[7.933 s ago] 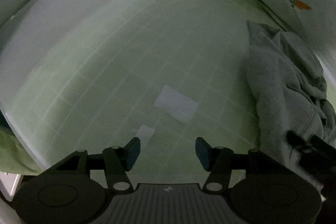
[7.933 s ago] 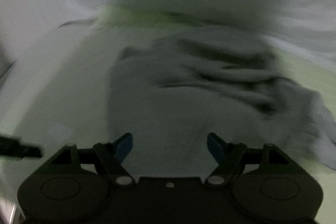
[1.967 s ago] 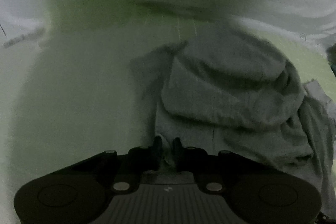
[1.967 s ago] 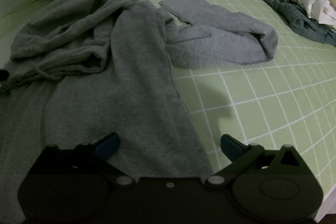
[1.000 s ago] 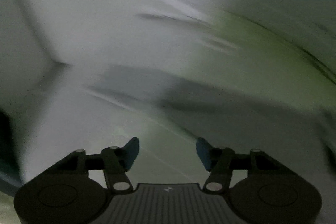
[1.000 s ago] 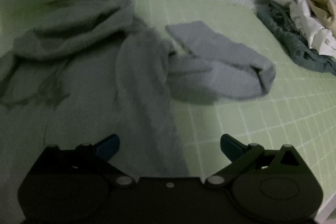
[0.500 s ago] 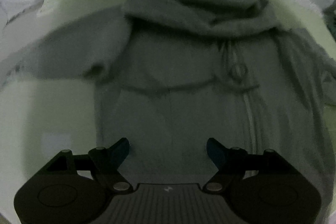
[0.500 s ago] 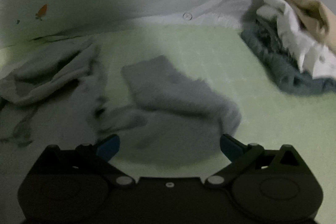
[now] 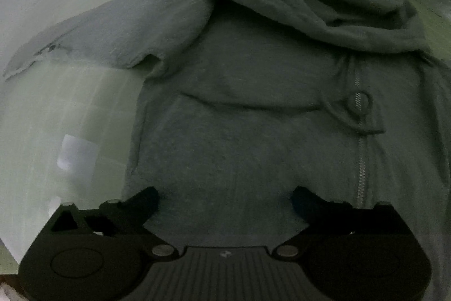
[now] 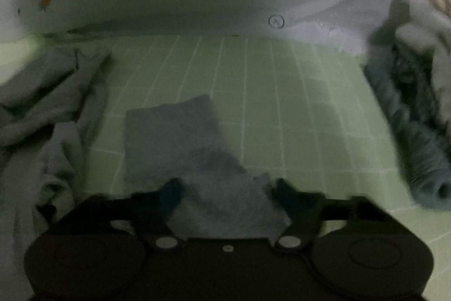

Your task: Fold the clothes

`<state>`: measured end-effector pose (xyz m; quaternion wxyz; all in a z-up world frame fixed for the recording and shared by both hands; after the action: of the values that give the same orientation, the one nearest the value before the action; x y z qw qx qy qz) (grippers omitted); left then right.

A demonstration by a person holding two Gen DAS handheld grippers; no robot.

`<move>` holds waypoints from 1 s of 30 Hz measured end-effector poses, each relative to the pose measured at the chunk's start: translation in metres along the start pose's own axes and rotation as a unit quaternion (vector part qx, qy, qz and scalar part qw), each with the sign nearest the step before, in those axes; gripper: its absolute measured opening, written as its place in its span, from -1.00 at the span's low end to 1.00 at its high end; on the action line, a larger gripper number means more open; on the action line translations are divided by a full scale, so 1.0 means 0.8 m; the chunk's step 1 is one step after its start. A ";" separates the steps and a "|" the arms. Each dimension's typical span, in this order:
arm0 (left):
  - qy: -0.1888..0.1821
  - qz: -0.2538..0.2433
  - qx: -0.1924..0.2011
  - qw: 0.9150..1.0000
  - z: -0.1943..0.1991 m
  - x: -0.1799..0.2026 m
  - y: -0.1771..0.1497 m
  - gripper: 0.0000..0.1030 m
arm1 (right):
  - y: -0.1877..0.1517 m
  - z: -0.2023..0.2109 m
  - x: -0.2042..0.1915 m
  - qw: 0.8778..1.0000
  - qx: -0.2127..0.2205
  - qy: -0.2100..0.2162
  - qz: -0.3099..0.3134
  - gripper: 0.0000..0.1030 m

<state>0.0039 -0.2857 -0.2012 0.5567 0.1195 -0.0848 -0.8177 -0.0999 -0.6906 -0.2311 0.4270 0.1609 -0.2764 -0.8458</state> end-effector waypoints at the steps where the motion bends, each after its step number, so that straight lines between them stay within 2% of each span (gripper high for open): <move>1: 0.001 0.001 -0.001 1.000 -0.001 -0.001 0.000 1.00 | -0.002 0.005 0.008 1.000 0.010 0.000 -0.016 -0.27; 3: 0.001 0.003 -0.004 1.000 -0.002 -0.003 -0.001 1.00 | -0.004 0.023 0.028 0.997 0.039 0.012 -0.067 -0.82; 6: -0.005 0.002 -0.011 1.000 -0.008 0.000 0.010 1.00 | -0.013 0.073 0.071 0.983 0.104 -0.009 -0.152 -0.83; 8: -0.007 0.002 -0.016 1.000 -0.008 -0.001 0.012 1.00 | -0.028 0.111 0.106 0.968 0.137 -0.063 -0.200 -0.84; 9: -0.009 0.002 -0.018 1.000 -0.008 -0.001 0.012 1.00 | -0.042 0.131 0.127 0.957 0.150 -0.098 -0.228 -0.84; 12: -0.011 0.004 -0.022 1.000 -0.007 -0.001 0.015 1.00 | -0.090 0.167 0.177 0.926 0.149 -0.198 -0.283 -0.90; 14: -0.013 0.006 -0.023 1.000 -0.007 -0.001 0.016 1.00 | -0.121 0.169 0.195 0.921 0.117 -0.246 -0.278 -0.89; 15: -0.014 0.008 -0.024 1.000 -0.008 -0.002 0.016 1.00 | -0.135 0.167 0.200 0.919 0.107 -0.242 -0.293 -0.87; 16: -0.015 0.008 -0.025 1.000 -0.008 -0.003 0.017 1.00 | -0.148 0.165 0.205 0.916 0.097 -0.237 -0.309 -0.84; 17: -0.015 0.009 -0.025 1.000 -0.009 -0.003 0.017 1.00 | -0.160 0.163 0.209 0.913 0.089 -0.231 -0.325 -0.73; 19: -0.015 0.010 -0.025 1.000 -0.009 -0.003 0.017 1.00 | -0.168 0.163 0.212 0.905 0.093 -0.221 -0.350 -0.45; 20: -0.015 0.012 -0.024 1.000 -0.009 -0.003 0.017 1.00 | -0.168 0.165 0.212 0.902 0.100 -0.222 -0.355 -0.17; 21: -0.013 0.015 -0.024 1.000 -0.009 -0.003 0.017 1.00 | -0.168 0.167 0.212 0.900 0.107 -0.222 -0.361 -0.10; 24: -0.013 0.021 -0.025 0.999 -0.011 -0.002 0.019 1.00 | -0.146 0.171 0.212 0.896 0.122 -0.232 -0.358 -0.04; 25: -0.014 0.023 -0.025 0.999 -0.012 -0.002 0.020 1.00 | -0.135 0.174 0.208 0.901 0.129 -0.231 -0.344 0.01; 27: -0.015 0.027 -0.026 0.999 -0.013 -0.002 0.021 1.00 | -0.113 0.179 0.199 0.910 0.142 -0.229 -0.316 0.25; 28: -0.015 0.028 -0.026 0.999 -0.014 -0.002 0.022 1.00 | -0.102 0.180 0.193 0.914 0.147 -0.225 -0.303 0.28; 30: -0.016 0.030 -0.026 0.999 -0.015 -0.002 0.023 1.00 | -0.077 0.166 0.179 0.927 0.150 -0.193 -0.286 0.42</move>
<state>0.0243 -0.2914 -0.2077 0.5821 0.0892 -0.0763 -0.8046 -0.2902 -0.7333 -0.1681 0.0762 0.1289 -0.4194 -0.8954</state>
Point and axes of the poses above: each gripper's, at about its wrist camera, not at the fingertips, and z roughly against the way its jaws point, x to its right, y to its top, the point moved 8 cm from there along -z, roughly the way its jaws point, and after that the axes turned 1 degree about -z, right-handed, at the moved point
